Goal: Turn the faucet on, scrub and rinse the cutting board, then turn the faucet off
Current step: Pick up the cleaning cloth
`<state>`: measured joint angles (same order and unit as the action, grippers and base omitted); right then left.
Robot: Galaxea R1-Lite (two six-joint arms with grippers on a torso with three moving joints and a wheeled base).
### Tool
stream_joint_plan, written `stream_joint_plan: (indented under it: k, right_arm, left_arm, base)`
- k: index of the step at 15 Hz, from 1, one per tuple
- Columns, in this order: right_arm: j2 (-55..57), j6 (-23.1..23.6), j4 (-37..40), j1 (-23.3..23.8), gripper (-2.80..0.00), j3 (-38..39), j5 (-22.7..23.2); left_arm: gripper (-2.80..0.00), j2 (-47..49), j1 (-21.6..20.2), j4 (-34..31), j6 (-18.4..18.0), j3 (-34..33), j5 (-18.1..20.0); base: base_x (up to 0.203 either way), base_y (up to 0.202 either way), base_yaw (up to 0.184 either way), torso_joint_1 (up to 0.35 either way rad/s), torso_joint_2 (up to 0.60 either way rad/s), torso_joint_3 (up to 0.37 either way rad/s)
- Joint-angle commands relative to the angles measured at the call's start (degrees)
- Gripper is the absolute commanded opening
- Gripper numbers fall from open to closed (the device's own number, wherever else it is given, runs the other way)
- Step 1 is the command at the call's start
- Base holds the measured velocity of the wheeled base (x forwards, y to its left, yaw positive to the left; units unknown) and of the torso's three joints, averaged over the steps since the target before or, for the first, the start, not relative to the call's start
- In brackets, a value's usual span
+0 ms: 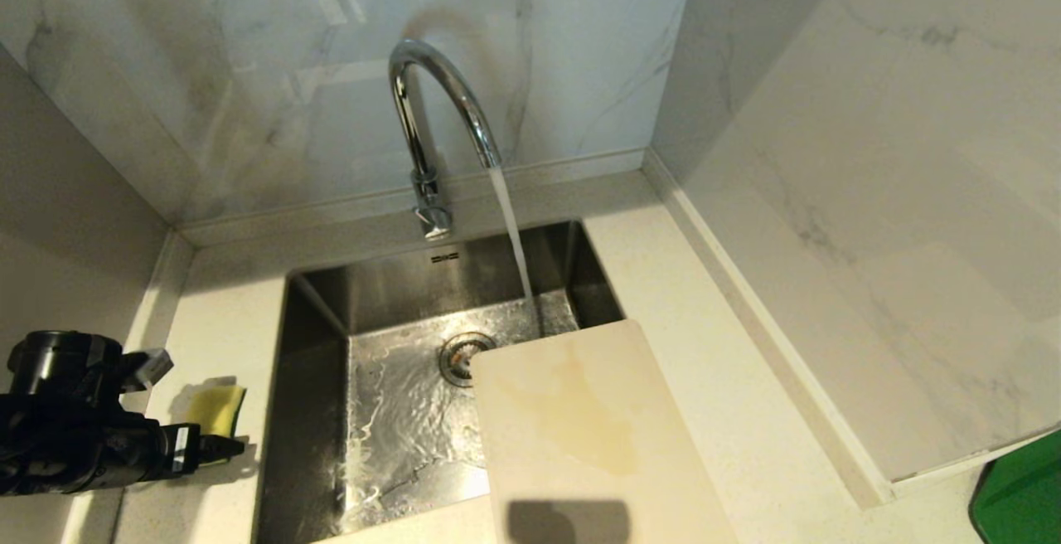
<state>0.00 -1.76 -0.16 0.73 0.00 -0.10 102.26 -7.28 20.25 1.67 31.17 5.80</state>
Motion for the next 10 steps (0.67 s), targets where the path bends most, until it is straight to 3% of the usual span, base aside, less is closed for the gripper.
stream_joint_plan:
  k: [1, 2, 10]
  right_arm:
    - [-0.1, 0.0, 0.0, 0.0, -2.8, 0.0, 0.0]
    - [-0.1, 0.0, 0.0, 0.0, -2.8, 0.0, 0.0]
    - [-0.1, 0.0, 0.0, 0.0, -2.8, 0.0, 0.0]
  left_arm:
    - [0.0, 0.7, 0.0, 0.8, 0.0, 0.2, 0.1]
    - [-2.8, 0.6, 0.0, 0.8, 0.0, 0.1, 0.1]
    - [-2.8, 0.9, 0.0, 1.6, -0.2, -0.3, 0.4]
  base:
    - [0.0, 0.0, 0.0, 0.0, 0.0, 0.0]
    - [0.0, 0.0, 0.0, 0.0, 0.0, 0.0]
    - [0.0, 0.0, 0.0, 0.0, 0.0, 0.0]
